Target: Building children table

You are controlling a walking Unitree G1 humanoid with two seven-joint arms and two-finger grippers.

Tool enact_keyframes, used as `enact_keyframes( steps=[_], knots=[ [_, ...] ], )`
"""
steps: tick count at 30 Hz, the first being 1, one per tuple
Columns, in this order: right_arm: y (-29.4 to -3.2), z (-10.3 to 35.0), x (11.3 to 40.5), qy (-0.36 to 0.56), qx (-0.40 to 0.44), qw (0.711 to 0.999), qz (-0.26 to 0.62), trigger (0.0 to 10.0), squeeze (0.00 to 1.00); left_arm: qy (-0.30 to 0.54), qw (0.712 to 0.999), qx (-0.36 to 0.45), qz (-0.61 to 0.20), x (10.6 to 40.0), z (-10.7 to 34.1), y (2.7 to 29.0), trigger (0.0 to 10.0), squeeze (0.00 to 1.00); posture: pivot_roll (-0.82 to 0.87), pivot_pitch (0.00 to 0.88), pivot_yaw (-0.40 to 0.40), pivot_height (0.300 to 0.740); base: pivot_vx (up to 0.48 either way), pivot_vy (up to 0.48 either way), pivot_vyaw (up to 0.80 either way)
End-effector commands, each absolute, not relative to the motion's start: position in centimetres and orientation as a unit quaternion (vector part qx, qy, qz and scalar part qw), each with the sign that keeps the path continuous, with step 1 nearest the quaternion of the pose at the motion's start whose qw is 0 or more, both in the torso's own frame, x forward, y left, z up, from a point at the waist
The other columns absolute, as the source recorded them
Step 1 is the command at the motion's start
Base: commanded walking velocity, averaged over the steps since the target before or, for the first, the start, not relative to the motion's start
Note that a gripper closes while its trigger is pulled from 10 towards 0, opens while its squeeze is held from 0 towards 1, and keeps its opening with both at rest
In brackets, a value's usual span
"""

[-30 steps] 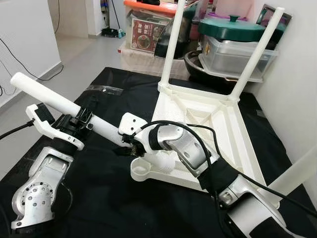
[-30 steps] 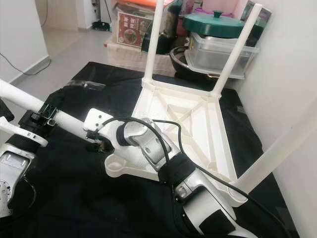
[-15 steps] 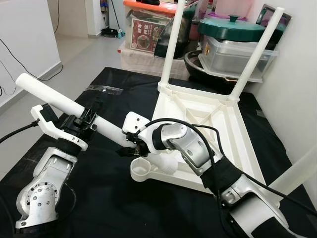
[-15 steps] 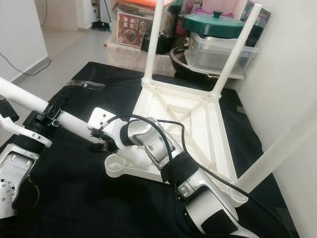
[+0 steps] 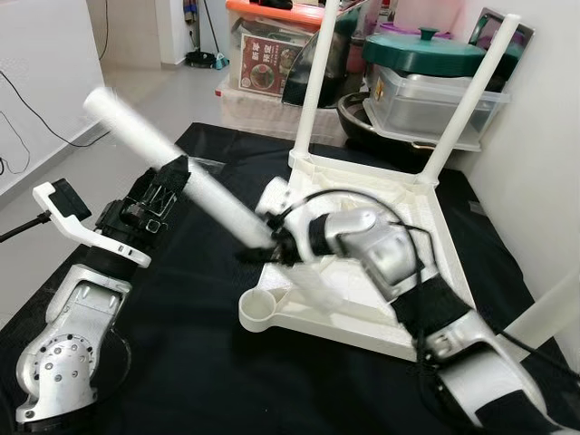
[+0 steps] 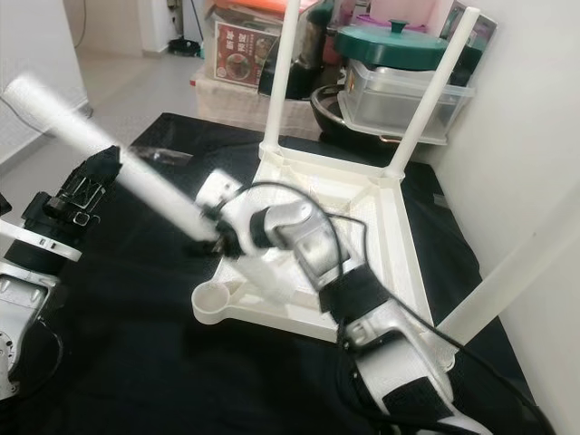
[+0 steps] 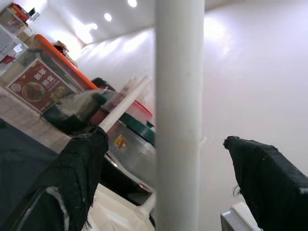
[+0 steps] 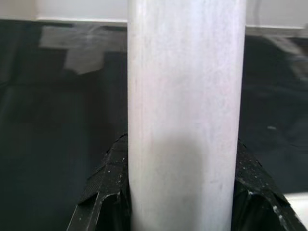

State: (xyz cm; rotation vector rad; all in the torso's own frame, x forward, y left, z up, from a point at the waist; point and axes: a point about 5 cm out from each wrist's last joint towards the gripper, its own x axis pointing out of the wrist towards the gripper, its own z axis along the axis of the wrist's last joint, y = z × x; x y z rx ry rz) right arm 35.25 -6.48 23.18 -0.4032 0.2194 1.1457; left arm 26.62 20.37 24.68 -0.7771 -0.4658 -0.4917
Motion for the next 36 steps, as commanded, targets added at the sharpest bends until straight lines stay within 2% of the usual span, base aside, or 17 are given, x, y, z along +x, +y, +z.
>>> enact_keyframes(
  steps=[1, 3, 4, 7, 8, 12, 13, 14, 15, 16, 17, 18, 20, 22, 23, 26, 36],
  knots=[
    [-7.8, 24.3, 35.8, 0.096, -0.176, 0.828, 0.524, 0.0, 0.00, -0.221, 0.869, -0.363, -0.253, 26.3, 25.0, 20.1, 10.0, 0.00, 0.11, 0.000, -0.137, 0.740, 0.000, 0.000, 0.00],
    [-8.3, 24.6, 35.9, 0.093, -0.175, 0.832, 0.519, 0.0, 0.00, -0.220, 0.871, -0.358, -0.254, 26.3, 25.0, 20.1, 10.0, 0.00, 0.11, 0.000, -0.137, 0.740, 0.000, 0.000, 0.00],
    [-9.5, 26.2, 36.6, 0.076, -0.157, 0.850, 0.496, 0.0, 0.00, -0.217, 0.873, -0.355, -0.254, 26.1, 24.8, 20.2, 10.0, 0.00, 0.11, 0.000, -0.135, 0.740, 0.000, 0.000, 0.00],
    [-10.1, 27.2, 37.1, 0.060, -0.139, 0.865, 0.478, 0.0, 0.00, -0.214, 0.875, -0.353, -0.253, 26.0, 24.6, 20.2, 10.0, 0.00, 0.11, 0.000, -0.133, 0.740, 0.000, 0.000, 0.00],
    [-10.6, 28.5, 37.7, 0.034, -0.114, 0.885, 0.451, 0.0, 0.00, -0.205, 0.880, -0.346, -0.253, 25.9, 24.3, 20.3, 10.0, 0.00, 0.11, 0.000, -0.131, 0.740, 0.000, 0.000, 0.00],
    [-10.8, 29.2, 38.1, 0.017, -0.096, 0.896, 0.433, 0.0, 0.00, -0.198, 0.883, -0.342, -0.253, 25.8, 24.1, 20.3, 10.0, 0.00, 0.11, 0.000, -0.128, 0.740, 0.000, 0.000, 0.00],
    [-11.3, 31.0, 38.9, -0.027, -0.038, 0.922, 0.384, 0.0, 0.00, -0.177, 0.895, -0.332, -0.241, 25.8, 23.1, 20.5, 10.0, 0.00, 0.11, 0.000, -0.123, 0.740, 0.000, 0.000, 0.00],
    [-11.3, 31.0, 38.9, -0.027, -0.038, 0.922, 0.384, 0.0, 0.00, -0.177, 0.895, -0.332, -0.241, 25.8, 23.1, 20.5, 10.0, 0.00, 0.11, 0.000, -0.123, 0.740, 0.000, 0.000, 0.00],
    [-11.9, 32.6, 39.6, -0.071, 0.049, 0.940, 0.330, 0.0, 0.00, -0.146, 0.914, -0.305, -0.224, 25.8, 21.8, 20.8, 10.0, 0.00, 0.12, 0.000, -0.124, 0.740, 0.000, 0.000, 0.00],
    [-11.9, 32.6, 39.6, -0.071, 0.049, 0.940, 0.330, 0.0, 0.00, -0.146, 0.914, -0.305, -0.224, 25.8, 21.8, 20.8, 10.0, 0.00, 0.12, 0.000, -0.124, 0.740, 0.000, 0.000, 0.00],
    [-12.3, 33.5, 40.0, -0.098, 0.133, 0.943, 0.289, 0.0, 0.00, -0.118, 0.929, -0.285, -0.205, 25.6, 20.6, 21.1, 10.0, 0.00, 0.13, 0.000, -0.126, 0.740, 0.000, 0.000, 0.00],
    [-12.3, 33.5, 40.0, -0.098, 0.133, 0.943, 0.289, 0.0, 0.00, -0.118, 0.929, -0.285, -0.205, 25.6, 20.6, 21.1, 10.0, 0.00, 0.13, 0.000, -0.126, 0.740, 0.000, 0.000, 0.00],
    [-12.5, 33.7, 40.3, -0.124, 0.292, 0.919, 0.233, 0.0, 0.00, -0.078, 0.947, -0.249, -0.185, 25.2, 19.1, 21.3, 10.0, 0.00, 0.16, 0.000, -0.135, 0.740, 0.000, 0.000, 0.00],
    [-12.5, 33.4, 40.4, -0.125, 0.329, 0.910, 0.218, 0.0, 0.00, -0.063, 0.954, -0.229, -0.183, 25.1, 18.6, 21.3, 10.0, 0.00, 0.16, 0.000, -0.128, 0.740, 0.000, 0.000, 0.00],
    [-12.5, 33.4, 40.4, -0.125, 0.329, 0.910, 0.218, 0.0, 0.00, -0.063, 0.954, -0.229, -0.183, 25.1, 18.6, 21.3, 10.0, 0.00, 0.16, 0.000, -0.128, 0.740, 0.000, 0.000, 0.00],
    [-12.6, 32.3, 40.6, -0.117, 0.359, 0.905, 0.194, 0.0, 0.00, 0.001, 0.971, -0.133, -0.198, 24.7, 16.4, 20.5, 10.0, 0.00, 0.16, 0.000, -0.126, 0.740, 0.000, 0.000, 0.00],
    [-12.5, 31.8, 40.5, -0.110, 0.374, 0.902, 0.184, 0.0, 0.00, 0.005, 0.972, -0.110, -0.207, 24.5, 16.1, 20.0, 10.0, 0.00, 0.15, 0.000, -0.127, 0.740, 0.000, 0.000, 0.00]
  ],
)
